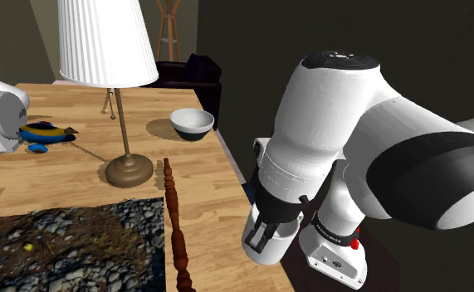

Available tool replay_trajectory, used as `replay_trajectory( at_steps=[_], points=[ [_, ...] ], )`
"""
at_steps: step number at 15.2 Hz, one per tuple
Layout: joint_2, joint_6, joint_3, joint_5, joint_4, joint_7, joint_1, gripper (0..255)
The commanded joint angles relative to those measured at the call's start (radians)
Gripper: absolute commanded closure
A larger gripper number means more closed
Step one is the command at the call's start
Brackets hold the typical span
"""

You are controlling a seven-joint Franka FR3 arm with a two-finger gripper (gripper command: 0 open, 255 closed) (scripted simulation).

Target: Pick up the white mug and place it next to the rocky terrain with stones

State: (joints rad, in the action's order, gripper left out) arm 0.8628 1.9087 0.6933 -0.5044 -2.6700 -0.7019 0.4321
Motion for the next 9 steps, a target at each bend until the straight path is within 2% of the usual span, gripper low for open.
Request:
replay_trajectory(
  at_steps=[1,9],
  points=[
    [-0.008,0.031,0.014,-0.011,-0.022,0.003,0.001,255],
    [-0.062,0.157,0.081,-0.061,-0.093,0.008,0.003,255]
  ],
)
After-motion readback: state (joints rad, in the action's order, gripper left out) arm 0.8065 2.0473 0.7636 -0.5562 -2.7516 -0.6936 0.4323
